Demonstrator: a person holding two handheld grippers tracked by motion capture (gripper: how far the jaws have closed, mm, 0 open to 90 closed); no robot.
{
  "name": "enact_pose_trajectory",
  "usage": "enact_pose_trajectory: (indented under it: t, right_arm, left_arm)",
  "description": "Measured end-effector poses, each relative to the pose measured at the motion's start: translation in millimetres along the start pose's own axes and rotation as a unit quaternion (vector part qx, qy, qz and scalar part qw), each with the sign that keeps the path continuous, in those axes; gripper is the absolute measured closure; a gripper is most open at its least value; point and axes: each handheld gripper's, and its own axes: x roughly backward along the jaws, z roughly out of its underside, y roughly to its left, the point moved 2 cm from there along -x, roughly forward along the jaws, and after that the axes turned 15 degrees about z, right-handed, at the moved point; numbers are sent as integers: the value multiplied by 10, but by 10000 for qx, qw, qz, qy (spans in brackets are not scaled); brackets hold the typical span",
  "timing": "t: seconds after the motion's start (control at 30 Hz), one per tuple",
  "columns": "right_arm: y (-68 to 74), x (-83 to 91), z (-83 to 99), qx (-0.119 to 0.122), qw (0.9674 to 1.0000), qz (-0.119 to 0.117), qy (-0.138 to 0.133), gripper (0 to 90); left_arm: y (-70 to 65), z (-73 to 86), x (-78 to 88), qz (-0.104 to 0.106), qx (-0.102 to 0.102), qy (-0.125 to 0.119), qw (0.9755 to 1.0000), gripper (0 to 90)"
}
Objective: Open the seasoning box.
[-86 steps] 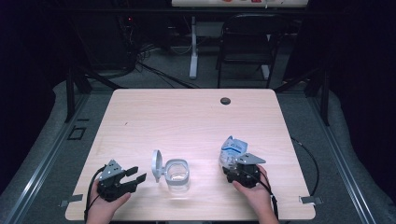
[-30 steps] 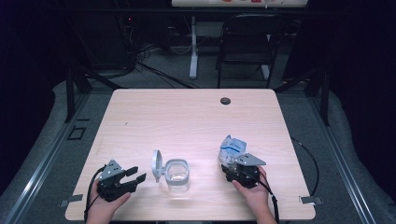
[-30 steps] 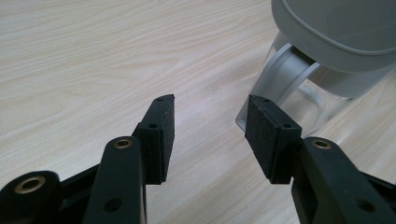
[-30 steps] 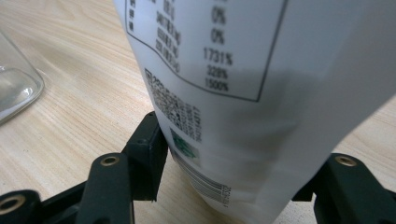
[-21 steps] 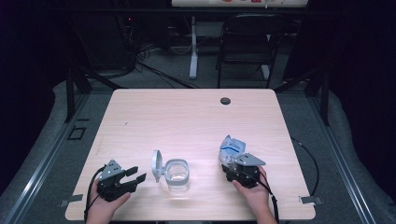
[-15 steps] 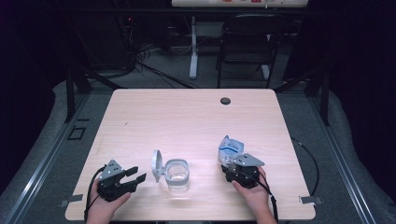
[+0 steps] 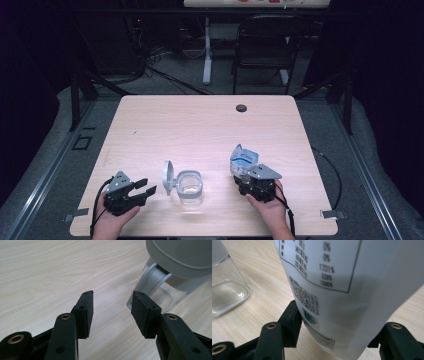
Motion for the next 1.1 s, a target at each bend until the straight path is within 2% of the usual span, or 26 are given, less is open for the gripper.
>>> enact_pose_trajectory:
  t: [0.33,0.73,1.03,1.1]
  right_arm:
    - [39,108,-97,161,9997,41,-178,428]
    - [149,216,-222,258,9987,-96,-426,431]
    - [204,259,-279,376,9981,-24,-487,430]
    - [217,268,-289,470,9977,24,-482,430]
  left_arm:
    - [1,0,1,-6,14,18,10000,530]
    - [0,-5,15,-8,12,10,10000,530]
    - [3,-12,26,-20,14,-32,10000,530]
    - [6,-12,28,-23,-4,-18,10000,530]
